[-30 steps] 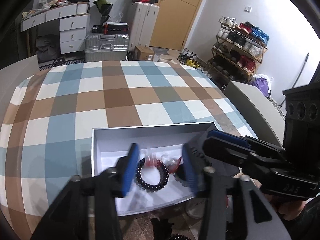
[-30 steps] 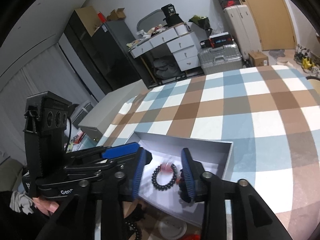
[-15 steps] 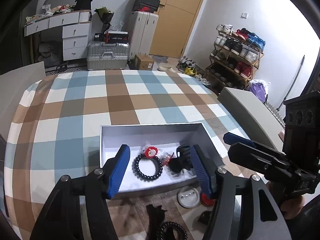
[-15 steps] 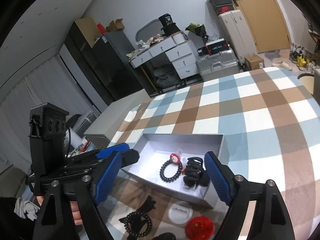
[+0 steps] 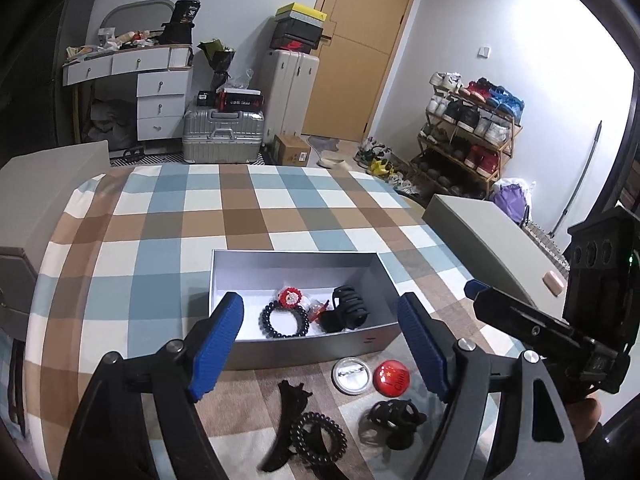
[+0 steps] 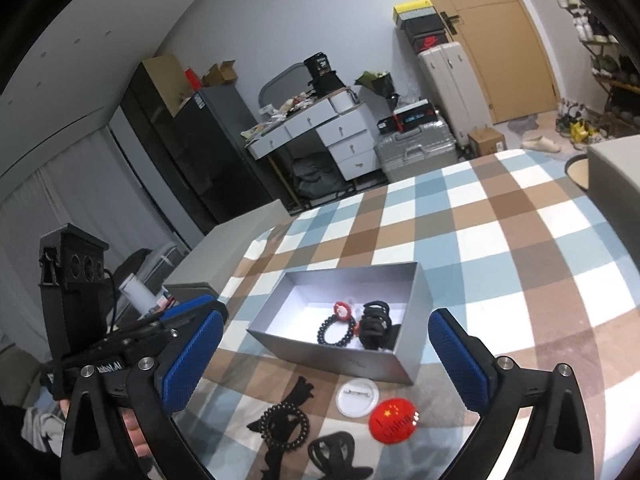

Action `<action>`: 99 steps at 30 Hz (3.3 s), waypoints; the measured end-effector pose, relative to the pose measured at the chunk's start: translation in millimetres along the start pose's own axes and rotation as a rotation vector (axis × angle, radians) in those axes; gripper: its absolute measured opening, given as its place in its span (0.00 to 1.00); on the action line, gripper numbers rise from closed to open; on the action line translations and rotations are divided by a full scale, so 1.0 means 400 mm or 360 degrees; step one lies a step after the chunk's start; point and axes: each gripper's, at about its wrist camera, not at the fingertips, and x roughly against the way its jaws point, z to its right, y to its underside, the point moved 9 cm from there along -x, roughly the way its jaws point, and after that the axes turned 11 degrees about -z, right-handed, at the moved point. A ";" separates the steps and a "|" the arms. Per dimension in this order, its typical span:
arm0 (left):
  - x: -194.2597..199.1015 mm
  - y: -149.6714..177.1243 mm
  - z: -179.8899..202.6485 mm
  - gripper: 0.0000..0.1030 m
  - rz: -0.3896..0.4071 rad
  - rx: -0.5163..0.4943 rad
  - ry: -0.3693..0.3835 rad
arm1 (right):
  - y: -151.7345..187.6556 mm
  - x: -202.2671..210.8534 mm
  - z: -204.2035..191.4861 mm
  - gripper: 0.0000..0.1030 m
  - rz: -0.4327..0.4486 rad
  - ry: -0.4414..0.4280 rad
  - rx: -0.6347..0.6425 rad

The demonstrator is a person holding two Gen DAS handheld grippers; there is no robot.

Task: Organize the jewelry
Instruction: 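Withdraw both tools from the box, then grasp the red 'I China' badge with the right tool, then grasp the white round pin badge with the left tool while the right tool holds the red badge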

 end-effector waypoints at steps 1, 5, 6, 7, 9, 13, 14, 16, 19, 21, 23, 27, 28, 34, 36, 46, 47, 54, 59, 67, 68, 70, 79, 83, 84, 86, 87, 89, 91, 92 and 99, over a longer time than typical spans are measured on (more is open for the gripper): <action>0.003 0.003 0.000 0.78 0.0002 0.0003 -0.0006 | 0.004 0.007 -0.001 1.00 0.0011 0.0017 0.0012; 0.014 0.022 0.001 0.80 0.0016 0.0013 -0.0036 | 0.027 0.027 0.002 1.00 0.0025 0.0086 0.0051; 0.014 0.028 0.000 0.81 0.0016 0.0015 -0.0042 | 0.035 0.030 0.006 1.00 0.0021 0.0106 0.0055; 0.015 0.033 -0.002 0.81 0.0019 0.0022 -0.0048 | 0.042 0.032 0.010 1.00 0.0018 0.0130 0.0060; 0.015 0.047 -0.007 0.81 0.0023 0.0041 -0.0046 | 0.058 0.038 0.014 1.00 0.0015 0.0166 0.0081; 0.010 0.086 -0.014 0.83 0.0007 0.0068 -0.0051 | 0.089 0.043 0.029 1.00 0.0012 0.0251 0.0125; 0.009 0.094 -0.015 0.85 -0.0005 0.0065 -0.0066 | 0.098 0.043 0.035 1.00 0.0002 0.0265 0.0130; 0.006 0.111 -0.020 0.90 -0.0011 0.0062 -0.0094 | 0.118 0.036 0.047 1.00 -0.0035 0.0292 0.0134; 0.001 0.138 -0.025 0.97 -0.0027 0.0062 -0.0115 | 0.155 0.011 0.071 1.00 -0.0149 0.0297 0.0106; -0.008 0.159 -0.032 0.97 -0.0056 0.0071 -0.0130 | 0.175 -0.004 0.084 1.00 -0.0204 0.0290 0.0074; -0.016 0.179 -0.037 0.97 -0.0090 0.0076 -0.0151 | 0.191 -0.020 0.102 1.00 -0.0252 0.0295 0.0040; -0.031 0.215 -0.054 0.97 -0.0145 0.0073 -0.0188 | 0.205 -0.050 0.133 1.00 -0.0336 0.0367 0.0019; -0.034 0.223 -0.061 0.97 -0.0158 0.0072 -0.0194 | 0.205 -0.058 0.139 1.00 -0.0355 0.0388 0.0031; -0.044 0.242 -0.084 0.97 -0.0207 0.0110 -0.0172 | 0.210 -0.103 0.146 0.89 -0.0449 0.0513 0.0160; -0.048 0.243 -0.087 0.97 -0.0221 0.0111 -0.0170 | 0.217 -0.119 0.142 0.86 -0.0483 0.0554 0.0217; -0.064 0.242 -0.076 0.97 -0.0250 0.0064 -0.0142 | 0.228 -0.163 0.111 0.73 -0.0572 0.0565 0.0359; -0.065 0.241 -0.076 0.97 -0.0251 0.0062 -0.0139 | 0.228 -0.166 0.107 0.71 -0.0570 0.0561 0.0371; -0.065 0.242 -0.077 0.97 -0.0263 0.0055 -0.0135 | 0.227 -0.180 0.088 0.63 -0.0591 0.0530 0.0404; -0.067 0.239 -0.078 0.97 -0.0263 0.0054 -0.0135 | 0.225 -0.185 0.084 0.61 -0.0595 0.0504 0.0403; -0.073 0.242 -0.075 0.97 -0.0284 0.0060 -0.0145 | 0.211 -0.189 0.095 0.42 -0.0624 0.0548 0.0339; -0.075 0.241 -0.074 0.97 -0.0286 0.0063 -0.0140 | 0.216 -0.194 0.087 0.43 -0.0639 0.0588 0.0391; -0.076 0.240 -0.071 0.97 -0.0288 0.0070 -0.0128 | 0.227 -0.202 0.071 0.43 -0.0645 0.0655 0.0485; -0.068 0.231 -0.049 0.97 -0.0281 0.0029 -0.0156 | 0.235 -0.184 0.075 0.41 -0.0590 0.0669 0.0525; -0.075 0.216 -0.035 0.97 -0.0306 0.0009 -0.0161 | 0.237 -0.152 0.078 0.40 -0.0528 0.0608 0.0470; -0.080 0.209 -0.026 0.97 -0.0325 -0.0005 -0.0161 | 0.232 -0.137 0.081 0.40 -0.0496 0.0583 0.0444; -0.086 0.193 -0.005 0.97 -0.0333 -0.0036 -0.0116 | 0.220 -0.114 0.089 0.41 -0.0445 0.0548 0.0390; -0.091 0.184 0.008 0.97 -0.0343 -0.0056 -0.0102 | 0.213 -0.102 0.092 0.41 -0.0417 0.0518 0.0361; -0.114 0.174 0.023 0.97 -0.0400 -0.0081 -0.0129 | 0.202 -0.077 0.104 0.41 -0.0368 0.0479 0.0301; -0.141 0.167 0.034 0.97 -0.0463 -0.0072 -0.0127 | 0.191 -0.056 0.114 0.41 -0.0325 0.0444 0.0254; -0.153 0.165 0.044 0.97 -0.0495 -0.0062 -0.0090 | 0.187 -0.049 0.119 0.41 -0.0312 0.0435 0.0239; -0.216 0.154 0.090 0.97 -0.0632 -0.0112 -0.0113 | 0.181 -0.020 0.148 0.41 -0.0279 0.0392 0.0181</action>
